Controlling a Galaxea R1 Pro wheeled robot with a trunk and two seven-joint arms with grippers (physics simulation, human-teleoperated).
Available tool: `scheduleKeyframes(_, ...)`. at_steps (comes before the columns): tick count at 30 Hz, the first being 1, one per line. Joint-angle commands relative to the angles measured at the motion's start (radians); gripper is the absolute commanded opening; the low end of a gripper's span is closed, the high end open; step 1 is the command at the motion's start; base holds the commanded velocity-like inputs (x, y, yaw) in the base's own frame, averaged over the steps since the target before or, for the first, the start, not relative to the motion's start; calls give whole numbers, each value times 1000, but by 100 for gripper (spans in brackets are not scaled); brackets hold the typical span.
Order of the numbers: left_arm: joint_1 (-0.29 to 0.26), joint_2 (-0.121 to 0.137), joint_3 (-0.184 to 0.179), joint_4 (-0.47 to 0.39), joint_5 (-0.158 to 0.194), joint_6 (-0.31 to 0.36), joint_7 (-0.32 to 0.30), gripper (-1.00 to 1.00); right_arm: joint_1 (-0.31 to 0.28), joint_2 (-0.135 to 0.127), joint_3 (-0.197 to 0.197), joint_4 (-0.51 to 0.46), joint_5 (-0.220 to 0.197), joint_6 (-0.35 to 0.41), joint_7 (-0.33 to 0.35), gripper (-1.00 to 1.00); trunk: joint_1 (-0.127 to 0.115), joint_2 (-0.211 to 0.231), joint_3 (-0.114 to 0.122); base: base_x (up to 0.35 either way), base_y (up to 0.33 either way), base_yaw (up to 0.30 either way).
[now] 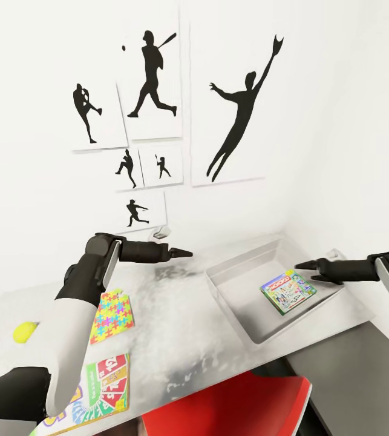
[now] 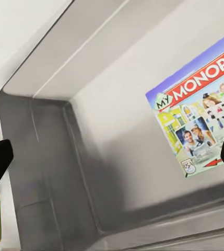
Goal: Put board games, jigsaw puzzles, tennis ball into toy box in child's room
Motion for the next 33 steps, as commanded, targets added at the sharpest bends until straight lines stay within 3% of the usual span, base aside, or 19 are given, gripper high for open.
scheduleKeyframes(1, -1, -1, 3, -1, -10, 6, -6, 100, -1, 0, -1, 0, -3, 5, 0, 100, 1, -2, -2, 0, 0, 0)
scheduleKeyframes(10, -1, -2, 2, -1, -9, 6, 27, 100, -1, -7, -1, 0, -3, 6, -1, 100, 1, -2, -2, 0, 0, 0)
scheduleKeyframes(28, -1, -4, 2, -1, -9, 6, 34, 100, -1, -13, -3, 1, -4, 6, 2, 100, 1, -2, -2, 0, 0, 0)
scheduleKeyframes(33, -1, -4, 3, -1, -9, 6, 34, 100, -1, -28, -4, 1, -7, 7, 3, 100, 1, -2, -2, 0, 0, 0)
